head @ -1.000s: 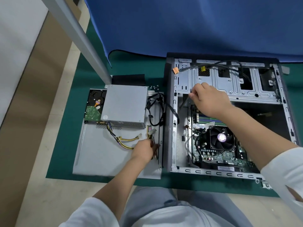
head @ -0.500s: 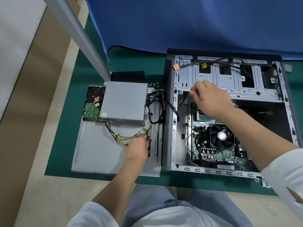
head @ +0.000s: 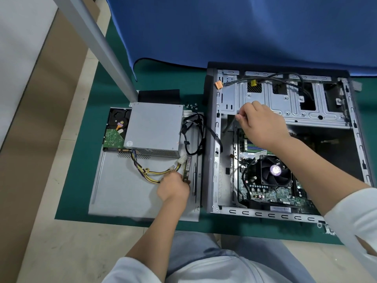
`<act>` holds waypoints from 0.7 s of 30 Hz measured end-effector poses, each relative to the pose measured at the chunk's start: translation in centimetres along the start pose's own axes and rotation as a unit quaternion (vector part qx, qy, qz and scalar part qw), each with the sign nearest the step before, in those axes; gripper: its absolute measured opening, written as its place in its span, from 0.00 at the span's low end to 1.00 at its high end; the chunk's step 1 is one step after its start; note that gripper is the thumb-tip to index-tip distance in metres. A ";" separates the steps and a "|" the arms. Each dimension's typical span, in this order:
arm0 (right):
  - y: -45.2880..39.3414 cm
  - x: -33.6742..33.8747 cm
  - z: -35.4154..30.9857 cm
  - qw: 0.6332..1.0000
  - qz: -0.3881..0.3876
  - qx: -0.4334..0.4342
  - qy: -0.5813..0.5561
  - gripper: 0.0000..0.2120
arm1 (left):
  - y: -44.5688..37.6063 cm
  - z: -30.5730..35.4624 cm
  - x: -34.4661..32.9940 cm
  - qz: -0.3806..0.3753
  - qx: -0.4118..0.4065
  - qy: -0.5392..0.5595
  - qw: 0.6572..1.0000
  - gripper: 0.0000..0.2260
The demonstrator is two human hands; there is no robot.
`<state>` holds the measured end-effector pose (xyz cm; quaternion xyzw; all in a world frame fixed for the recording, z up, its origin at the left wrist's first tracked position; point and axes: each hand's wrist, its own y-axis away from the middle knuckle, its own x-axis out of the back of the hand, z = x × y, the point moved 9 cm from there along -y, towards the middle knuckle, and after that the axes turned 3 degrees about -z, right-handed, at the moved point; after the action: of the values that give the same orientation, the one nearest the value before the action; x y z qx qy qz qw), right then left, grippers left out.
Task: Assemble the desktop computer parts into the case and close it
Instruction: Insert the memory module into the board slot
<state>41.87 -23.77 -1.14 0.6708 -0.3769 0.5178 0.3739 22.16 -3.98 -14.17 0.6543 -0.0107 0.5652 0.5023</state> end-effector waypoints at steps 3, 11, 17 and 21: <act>0.2 0.2 -0.1 1.000 0.011 0.005 0.001 0.13 | -0.1 0.4 0.0 -0.013 -0.008 -0.010 1.000 0.08; 0.4 0.2 -0.1 1.000 0.022 0.007 -0.001 0.12 | 0.2 1.3 0.9 0.003 -0.063 0.016 0.998 0.06; 0.4 0.0 0.0 0.999 -0.010 0.013 -0.028 0.10 | 1.2 1.3 2.1 -0.066 -0.098 0.101 0.988 0.04; 0.4 0.0 0.2 0.995 -0.060 0.021 -0.080 0.10 | 2.8 1.2 5.5 -0.042 -0.124 0.113 0.985 0.04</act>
<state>41.58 -24.13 -1.10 0.7389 -0.3540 0.4470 0.3590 23.35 -3.10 -8.11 0.5188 0.0035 0.6079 0.6012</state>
